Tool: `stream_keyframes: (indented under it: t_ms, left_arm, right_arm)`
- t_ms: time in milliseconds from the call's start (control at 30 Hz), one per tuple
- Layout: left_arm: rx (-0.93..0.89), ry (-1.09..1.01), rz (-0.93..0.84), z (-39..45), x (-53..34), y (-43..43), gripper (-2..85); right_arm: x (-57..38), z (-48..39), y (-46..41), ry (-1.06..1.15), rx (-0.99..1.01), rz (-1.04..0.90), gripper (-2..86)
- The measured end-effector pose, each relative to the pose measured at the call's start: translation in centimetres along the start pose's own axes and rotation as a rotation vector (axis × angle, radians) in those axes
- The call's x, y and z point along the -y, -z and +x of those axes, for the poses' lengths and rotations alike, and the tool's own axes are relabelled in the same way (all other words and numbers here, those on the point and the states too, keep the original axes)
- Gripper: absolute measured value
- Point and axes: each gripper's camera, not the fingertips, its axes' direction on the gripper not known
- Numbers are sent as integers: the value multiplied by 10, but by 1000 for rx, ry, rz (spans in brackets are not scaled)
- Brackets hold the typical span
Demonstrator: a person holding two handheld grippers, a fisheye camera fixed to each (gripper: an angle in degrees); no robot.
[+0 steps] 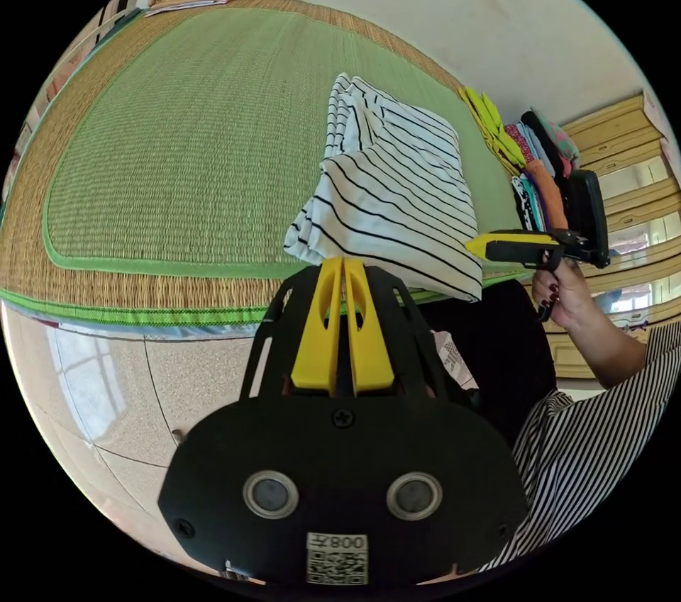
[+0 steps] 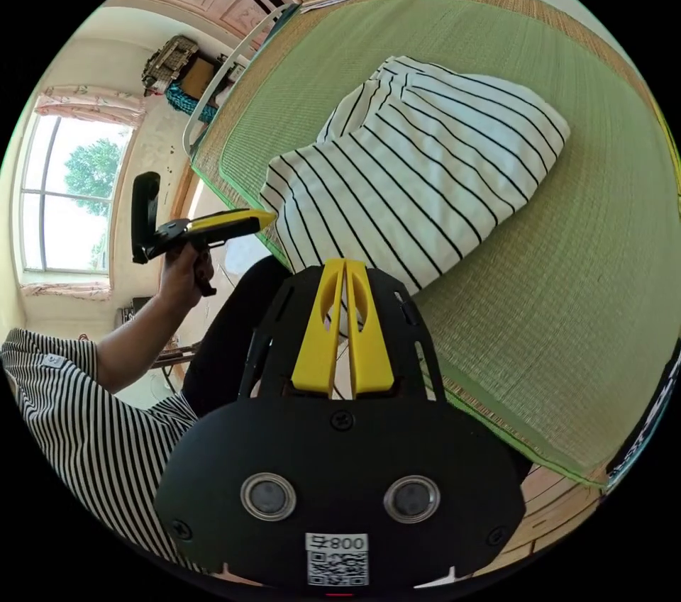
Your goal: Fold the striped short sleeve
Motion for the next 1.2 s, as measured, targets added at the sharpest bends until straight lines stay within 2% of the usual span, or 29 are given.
stream_keyframes:
  t_ms: [100,300,500,700,833,967,1200]
  left_arm:
    - [13,16,-8,1,-3,2,1]
    - [52,21,31,9,-12,16,1]
    - [-25,68,60,6,-12,15,1]
    - [-112,-40,12,38,-11,2,1]
    - [-196,-155,-108,68,-13,-23,2]
    - [-196,-255,-219,92,-6,-40,4]
    - [-260,-247,-364,99,11,-73,9]
  right_arm:
    - [-9,5,5,-31,41,11,1]
    - [-11,-19,34,51,-4,36,1]
    - [-15,-23,13,76,-48,-66,1]
    - [-18,-12,37,55,-8,-75,1]
    - [-40,21,67,-36,107,-31,2]
    - [-65,58,92,-126,228,16,5]
    - [-94,122,118,-291,488,77,33]
